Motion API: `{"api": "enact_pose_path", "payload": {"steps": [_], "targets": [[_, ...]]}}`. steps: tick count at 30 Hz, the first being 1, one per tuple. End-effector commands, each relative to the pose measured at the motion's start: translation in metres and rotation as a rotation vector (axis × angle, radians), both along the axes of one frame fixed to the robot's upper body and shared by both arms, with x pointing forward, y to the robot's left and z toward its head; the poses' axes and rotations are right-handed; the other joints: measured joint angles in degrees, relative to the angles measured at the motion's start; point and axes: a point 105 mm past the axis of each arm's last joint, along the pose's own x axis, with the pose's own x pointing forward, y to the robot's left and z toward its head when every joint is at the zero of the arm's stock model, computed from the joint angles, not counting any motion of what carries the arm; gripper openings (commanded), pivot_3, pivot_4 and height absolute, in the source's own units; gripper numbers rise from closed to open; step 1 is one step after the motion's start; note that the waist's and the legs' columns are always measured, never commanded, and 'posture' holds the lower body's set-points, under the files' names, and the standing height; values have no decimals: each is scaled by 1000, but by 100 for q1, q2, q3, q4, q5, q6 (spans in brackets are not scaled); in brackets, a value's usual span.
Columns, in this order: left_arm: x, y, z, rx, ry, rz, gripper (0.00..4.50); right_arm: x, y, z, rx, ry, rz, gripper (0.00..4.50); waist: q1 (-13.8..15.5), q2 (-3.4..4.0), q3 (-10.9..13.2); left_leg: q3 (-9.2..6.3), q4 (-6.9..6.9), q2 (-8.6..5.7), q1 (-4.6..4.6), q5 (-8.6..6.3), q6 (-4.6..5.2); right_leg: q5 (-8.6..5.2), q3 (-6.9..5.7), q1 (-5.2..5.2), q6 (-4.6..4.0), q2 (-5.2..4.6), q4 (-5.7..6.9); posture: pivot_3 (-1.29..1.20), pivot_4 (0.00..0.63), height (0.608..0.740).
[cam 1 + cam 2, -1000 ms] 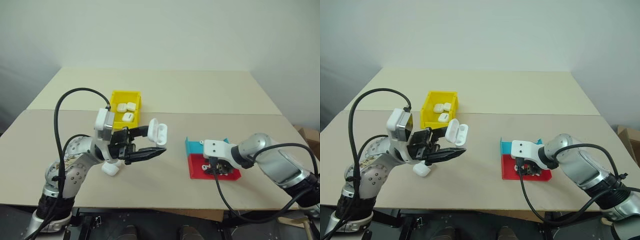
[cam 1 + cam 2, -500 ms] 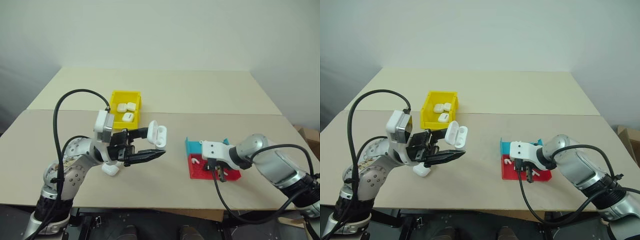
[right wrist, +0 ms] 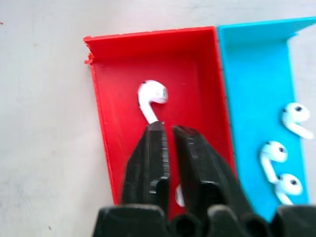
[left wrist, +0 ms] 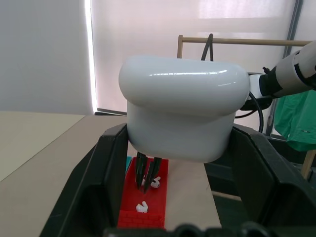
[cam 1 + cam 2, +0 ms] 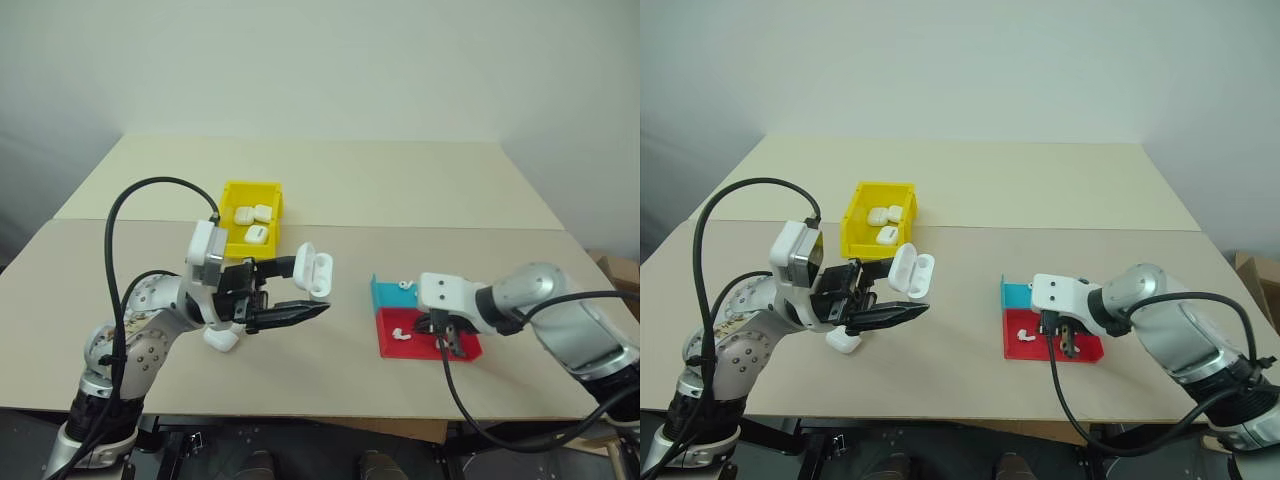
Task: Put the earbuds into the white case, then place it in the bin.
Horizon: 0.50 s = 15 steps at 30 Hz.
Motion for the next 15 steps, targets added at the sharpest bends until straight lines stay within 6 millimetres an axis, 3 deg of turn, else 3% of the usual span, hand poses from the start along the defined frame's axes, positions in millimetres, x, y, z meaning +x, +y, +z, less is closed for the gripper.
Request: {"api": "enact_pose_path", "payload": {"steps": [1,3,9,15], "targets": [[-4,0,9,-2,-50,-13,2762,-5,2,17,26,-40,30,2023,-8,0,0,0,0,0,0,0,0,0,0,0,0,0,0,0,150,740],[-3,0,9,-2,-51,-14,2762,-6,2,19,34,-37,17,2669,-12,0,0,0,0,0,1,0,0,0,0,0,0,0,1,0,150,740],[-4,-2,9,1,-52,-18,2762,-7,8,22,56,-34,16,2669,0,0,0,0,0,0,0,0,0,0,0,1,0,0,0,0,150,740],[-4,-2,9,3,-52,-17,2762,-5,16,11,33,-23,44,2669,-11,0,0,0,0,0,1,0,0,0,0,0,0,0,1,0,150,740]]}}
